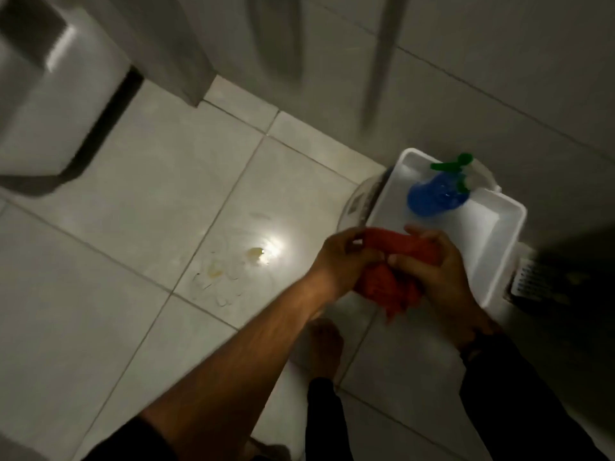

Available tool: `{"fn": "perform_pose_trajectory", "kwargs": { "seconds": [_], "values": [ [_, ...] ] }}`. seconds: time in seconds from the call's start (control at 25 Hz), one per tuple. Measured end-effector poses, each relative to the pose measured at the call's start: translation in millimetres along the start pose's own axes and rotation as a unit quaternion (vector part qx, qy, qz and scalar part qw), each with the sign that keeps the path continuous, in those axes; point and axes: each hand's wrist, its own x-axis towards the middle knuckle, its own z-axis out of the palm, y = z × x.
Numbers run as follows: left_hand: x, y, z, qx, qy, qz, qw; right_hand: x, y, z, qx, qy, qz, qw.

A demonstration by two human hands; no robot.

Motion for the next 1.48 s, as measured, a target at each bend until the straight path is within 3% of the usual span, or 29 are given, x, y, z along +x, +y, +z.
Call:
{"fn": "perform_pose_trajectory", "kwargs": {
  "seconds": [0.08,0.16,0.28,0.4,0.44,0.52,0.56,0.68,0.8,0.92,1.08,1.16,1.24,1.32,1.36,1.48],
  "values": [
    [-34.9,-22.8,-49.3,-0.079,-0.014,-0.018,0.997,-21.7,8.9,42.5,0.070,-0.123,0.060,0.988],
    [-59.5,-61.5,-95.3,-0.097,0.017,-0.014,0.995,-37.9,32.0,93.5,0.069,-0.223,0.155,0.960],
    [-68.7,-128.2,-155.4,-0.077,0.148,-0.002,0.986,-36.5,80.6,165.3,-0.017,-0.242,0.240,0.940],
    [-52.7,-219.3,-226.0,-0.064,0.280,-0.048,0.957,-17.1,140.1,245.9,-0.122,-0.229,0.285,0.923],
    [-44.0,-255.6,-249.8,-0.038,0.311,-0.072,0.947,-6.4,158.8,272.4,-0.163,-0.237,0.263,0.921],
    [-22.3,-327.8,-294.5,0.047,0.367,-0.115,0.922,27.6,191.2,322.5,-0.319,-0.263,0.115,0.903],
    [-11.0,-358.5,-314.3,0.108,0.394,-0.133,0.903,47.1,201.9,345.7,-0.415,-0.271,0.007,0.869],
    [29.9,-453.0,-365.2,0.270,0.466,-0.153,0.829,110.1,251.9,418.4,-0.609,-0.267,-0.291,0.688],
    [60.7,-528.2,-386.8,0.355,0.515,-0.111,0.773,153.6,318.8,468.1,-0.699,-0.265,-0.371,0.550],
    [77.6,-566.2,-391.1,0.394,0.561,-0.040,0.727,170.7,378.0,471.4,-0.704,-0.250,-0.460,0.480],
    [84.8,-575.4,-392.1,0.399,0.581,-0.029,0.709,147.9,427.3,503.3,-0.662,-0.178,-0.535,0.493],
    [83.7,-574.1,-393.1,0.393,0.575,-0.026,0.717,118.6,456.9,483.3,-0.635,-0.239,-0.563,0.472],
    [78.7,-575.5,-390.1,0.385,0.580,-0.029,0.717,80.9,480.7,410.3,-0.638,-0.321,-0.548,0.436],
    [79.5,-577.1,-390.9,0.382,0.575,-0.026,0.723,78.5,468.8,358.6,-0.672,-0.321,-0.530,0.405],
    [81.1,-577.3,-391.5,0.384,0.575,-0.022,0.722,87.6,458.7,360.4,-0.683,-0.305,-0.515,0.419],
    [87.2,-581.7,-395.2,0.386,0.583,-0.026,0.715,106.8,453.2,431.0,-0.671,-0.205,-0.484,0.523]
  ]
}}
